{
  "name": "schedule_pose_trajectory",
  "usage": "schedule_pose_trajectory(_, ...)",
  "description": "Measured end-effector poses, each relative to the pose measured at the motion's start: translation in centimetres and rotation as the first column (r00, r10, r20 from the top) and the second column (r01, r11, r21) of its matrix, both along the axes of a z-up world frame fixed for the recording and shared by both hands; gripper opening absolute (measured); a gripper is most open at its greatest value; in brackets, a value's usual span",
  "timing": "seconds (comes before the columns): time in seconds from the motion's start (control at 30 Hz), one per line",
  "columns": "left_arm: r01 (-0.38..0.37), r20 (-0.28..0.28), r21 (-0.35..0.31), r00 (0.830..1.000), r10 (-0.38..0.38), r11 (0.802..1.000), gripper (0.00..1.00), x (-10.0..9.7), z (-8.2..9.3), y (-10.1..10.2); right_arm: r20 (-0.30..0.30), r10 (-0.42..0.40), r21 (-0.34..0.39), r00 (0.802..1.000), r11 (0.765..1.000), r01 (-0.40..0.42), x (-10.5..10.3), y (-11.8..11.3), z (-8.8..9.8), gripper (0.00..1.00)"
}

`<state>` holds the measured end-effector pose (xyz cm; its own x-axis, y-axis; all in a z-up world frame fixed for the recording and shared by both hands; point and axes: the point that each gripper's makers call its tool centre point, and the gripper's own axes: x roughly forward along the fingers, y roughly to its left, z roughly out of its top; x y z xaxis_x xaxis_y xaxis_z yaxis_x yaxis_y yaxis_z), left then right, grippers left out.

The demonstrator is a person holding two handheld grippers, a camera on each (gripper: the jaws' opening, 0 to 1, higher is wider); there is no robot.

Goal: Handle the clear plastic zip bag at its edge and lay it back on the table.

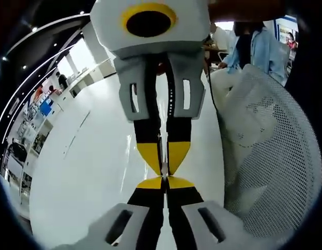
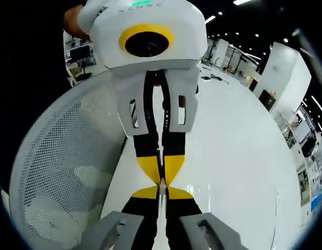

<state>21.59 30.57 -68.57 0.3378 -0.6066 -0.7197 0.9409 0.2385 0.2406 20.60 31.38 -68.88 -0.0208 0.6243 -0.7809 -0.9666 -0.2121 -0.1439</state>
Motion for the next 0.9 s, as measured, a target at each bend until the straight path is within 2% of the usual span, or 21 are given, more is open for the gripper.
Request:
schedule_pose_trajectory(0.07,0.012,0.009,0.007,1.000,-0.012,1.000,0.00,0.0,-0.1,0.0,-0.025,-0.035,-0.006,0.999,0.999,0.035,0.0,0.1,0.0,0.00)
schedule_pose_trajectory(0.17,0.015,0.024,0.020,1.000,-0.015,1.000,0.00,0.2,0.0,0.3,-0.021,-0.057,-0.022,0.998,0.998,0.056,0.2,0.1,-0.2,0.00)
schedule_pose_trajectory(0.4,0.030,0.023,0.028,0.999,-0.031,0.999,0.00,0.0,0.1,0.3,-0.038,-0.080,-0.053,0.996,0.996,0.078,0.3,0.1,-0.7,0.00)
schedule_pose_trajectory(0.53,0.019,0.001,0.032,1.000,-0.019,0.999,0.00,0.0,-0.4,0.3,-0.034,-0.082,-0.064,0.996,0.995,0.079,0.5,-0.1,-1.1,0.00)
schedule_pose_trajectory(0.57,0.025,0.009,0.045,1.000,-0.025,0.999,0.00,0.1,-0.5,0.3,-0.013,-0.074,-0.071,0.997,0.995,0.073,0.6,-0.1,-1.2,0.00)
schedule_pose_trajectory(0.6,0.051,0.023,0.105,0.998,-0.053,0.993,0.00,0.1,-0.9,0.8,-0.001,-0.072,-0.093,0.997,0.993,0.072,0.6,-0.4,-1.4,0.00)
schedule_pose_trajectory(0.7,0.036,-0.006,0.075,0.999,-0.036,0.996,0.00,-0.1,-0.8,0.2,-0.008,-0.071,-0.101,0.997,0.992,0.070,0.5,-0.4,-1.3,0.00)
schedule_pose_trajectory(0.9,0.008,-0.022,0.065,1.000,-0.007,0.998,0.00,0.4,-0.9,0.8,0.000,-0.096,-0.113,0.995,0.989,0.095,1.2,-1.6,-1.5,0.00)
